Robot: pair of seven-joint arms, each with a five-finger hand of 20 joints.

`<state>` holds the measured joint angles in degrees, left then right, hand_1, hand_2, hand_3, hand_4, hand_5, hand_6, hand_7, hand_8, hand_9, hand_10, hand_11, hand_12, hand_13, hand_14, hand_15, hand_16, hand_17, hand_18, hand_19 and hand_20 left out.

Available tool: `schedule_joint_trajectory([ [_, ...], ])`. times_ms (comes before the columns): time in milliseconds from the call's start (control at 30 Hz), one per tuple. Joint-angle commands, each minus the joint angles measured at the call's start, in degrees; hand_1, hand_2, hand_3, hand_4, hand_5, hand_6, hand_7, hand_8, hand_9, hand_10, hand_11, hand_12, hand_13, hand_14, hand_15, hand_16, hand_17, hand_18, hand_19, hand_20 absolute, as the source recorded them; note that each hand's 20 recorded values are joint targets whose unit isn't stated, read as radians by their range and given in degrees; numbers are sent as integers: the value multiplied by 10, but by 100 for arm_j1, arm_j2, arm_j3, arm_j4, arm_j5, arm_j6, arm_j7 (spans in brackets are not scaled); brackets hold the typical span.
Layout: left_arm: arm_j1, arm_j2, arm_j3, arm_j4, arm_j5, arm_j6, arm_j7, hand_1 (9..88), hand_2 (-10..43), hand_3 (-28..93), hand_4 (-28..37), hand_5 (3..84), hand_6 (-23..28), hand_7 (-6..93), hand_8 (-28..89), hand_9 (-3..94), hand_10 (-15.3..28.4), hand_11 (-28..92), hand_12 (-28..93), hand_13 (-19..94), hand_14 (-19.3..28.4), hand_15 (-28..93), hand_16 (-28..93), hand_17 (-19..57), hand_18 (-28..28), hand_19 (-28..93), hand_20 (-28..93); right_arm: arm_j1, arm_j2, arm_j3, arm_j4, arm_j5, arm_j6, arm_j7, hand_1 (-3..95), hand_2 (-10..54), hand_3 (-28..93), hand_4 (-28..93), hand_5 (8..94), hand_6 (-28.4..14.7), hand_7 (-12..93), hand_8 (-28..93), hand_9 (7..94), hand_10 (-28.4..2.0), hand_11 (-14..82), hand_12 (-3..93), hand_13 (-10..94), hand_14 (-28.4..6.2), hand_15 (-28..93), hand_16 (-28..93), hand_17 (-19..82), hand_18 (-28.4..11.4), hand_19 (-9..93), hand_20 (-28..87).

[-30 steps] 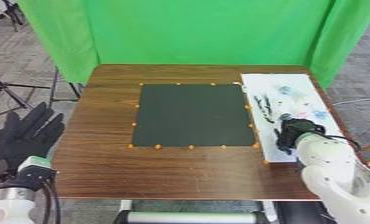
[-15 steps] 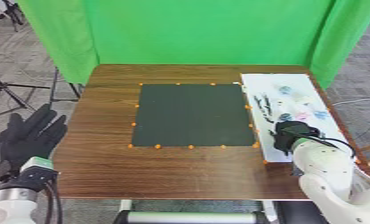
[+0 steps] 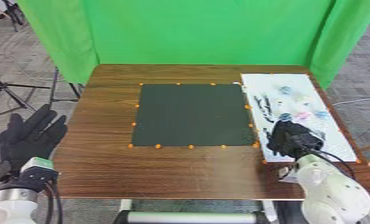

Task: Arrange flowers

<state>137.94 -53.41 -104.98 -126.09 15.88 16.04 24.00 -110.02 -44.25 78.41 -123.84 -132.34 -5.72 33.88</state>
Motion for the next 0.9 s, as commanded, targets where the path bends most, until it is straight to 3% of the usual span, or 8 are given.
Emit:
schedule_joint_trajectory([
  [33,86,-16,-42,7,-148,47,34,283,179,661,-283,397,81,137,-97,316,133,284,87,238,148,432,-111,-57,124,354,88,1212,-697,-442,-219,730,-227,-119,441,-95,788,-80,817,-22,430,250,890,-97,409,498,867,-72,634,382,558,-219,932,513],
  [400,-137,149,55,138,-208,181,154,285,178,662,-283,398,81,136,-96,314,132,283,87,238,145,431,-110,-57,125,354,89,4205,-1886,-2830,1241,2181,138,-138,439,-95,783,-67,818,-19,427,252,894,-99,408,493,869,-74,633,385,566,-221,932,514],
  [433,-182,128,92,151,-178,192,50,285,178,662,-283,398,81,136,-96,314,132,283,86,238,145,430,-111,-57,125,354,89,4336,-2053,-2926,1438,2374,-115,-28,439,-95,782,-67,818,-19,427,254,894,-100,409,493,869,-75,634,386,567,-221,932,515],
  [600,-409,226,340,256,-193,123,95,283,178,665,-283,398,80,137,-97,313,132,283,86,236,143,428,-110,-57,124,353,89,4824,-2471,-3697,2164,2313,56,193,444,-95,776,-75,817,-20,425,255,891,-101,415,489,869,-74,635,386,567,-221,932,517],
  [700,-434,267,373,263,-190,167,110,284,178,664,-283,397,81,136,-97,311,131,283,86,235,142,426,-110,-56,124,353,89,5000,-2713,-4037,2436,2181,-6,447,444,-95,777,-75,816,-20,425,255,891,-101,417,487,869,-74,636,386,568,-222,932,518],
  [767,-410,255,357,249,-11,237,53,285,178,662,-283,397,81,135,-97,310,131,283,85,235,142,427,-109,-56,124,352,89,5142,-2775,-4438,2662,2060,355,396,443,-95,778,-73,817,-20,425,254,891,-101,417,487,869,-74,636,385,569,-221,932,517],
  [833,-480,325,433,281,-19,221,135,284,178,665,-283,397,80,135,-96,310,131,283,85,235,142,428,-109,-57,124,353,90,5332,-2836,-4746,2861,1887,389,456,444,-95,778,-72,817,-20,425,254,892,-102,418,486,871,-76,636,385,569,-222,932,518],
  [900,-530,318,461,279,-28,222,36,284,178,665,-283,397,80,135,-96,310,131,283,85,235,142,429,-109,-57,124,353,90,5400,-2909,-4934,2995,1867,391,701,446,-95,778,-73,819,-22,424,254,893,-104,418,485,871,-77,636,385,570,-224,932,518],
])
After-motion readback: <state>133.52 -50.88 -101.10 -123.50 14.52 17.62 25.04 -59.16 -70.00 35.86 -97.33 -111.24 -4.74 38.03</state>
